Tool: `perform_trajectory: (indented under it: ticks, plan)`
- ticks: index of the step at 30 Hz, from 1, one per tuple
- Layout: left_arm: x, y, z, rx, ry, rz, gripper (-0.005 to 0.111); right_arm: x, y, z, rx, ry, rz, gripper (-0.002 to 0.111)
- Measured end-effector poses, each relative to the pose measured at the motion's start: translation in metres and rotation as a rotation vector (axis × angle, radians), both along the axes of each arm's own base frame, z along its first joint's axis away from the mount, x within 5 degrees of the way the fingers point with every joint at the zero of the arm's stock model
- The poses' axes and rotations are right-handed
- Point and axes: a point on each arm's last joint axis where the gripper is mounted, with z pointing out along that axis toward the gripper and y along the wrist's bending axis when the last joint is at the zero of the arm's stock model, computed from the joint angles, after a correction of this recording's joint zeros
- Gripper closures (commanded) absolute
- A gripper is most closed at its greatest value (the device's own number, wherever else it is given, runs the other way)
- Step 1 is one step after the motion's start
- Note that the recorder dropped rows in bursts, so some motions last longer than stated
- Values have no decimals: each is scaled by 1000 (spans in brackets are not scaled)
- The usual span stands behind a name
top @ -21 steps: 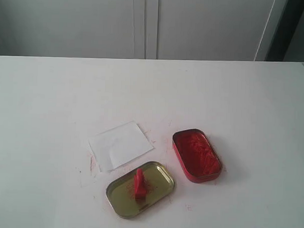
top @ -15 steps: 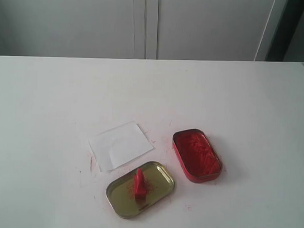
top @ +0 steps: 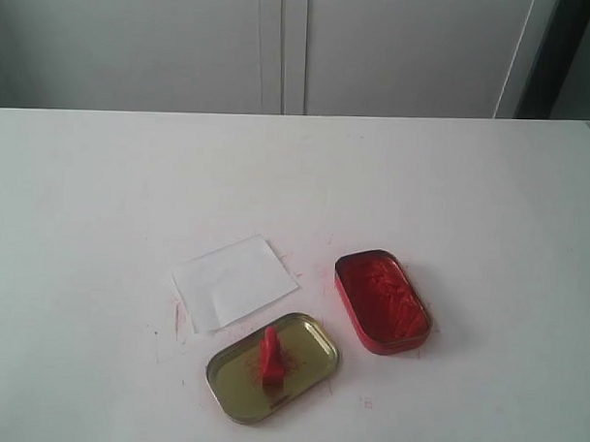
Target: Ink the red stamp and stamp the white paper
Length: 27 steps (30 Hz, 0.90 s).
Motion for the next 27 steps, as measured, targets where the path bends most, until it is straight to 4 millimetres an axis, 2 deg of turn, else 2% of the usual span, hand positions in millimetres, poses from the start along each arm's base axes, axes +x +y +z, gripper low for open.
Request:
perform_trajectory:
  ticks: [7, 27]
  plan:
    - [2, 1, 13, 8, -149, 12, 107, 0, 0, 0, 0, 0, 0, 108]
    - [2, 1, 17, 5, -187, 16, 107, 0, 0, 0, 0, 0, 0, 108]
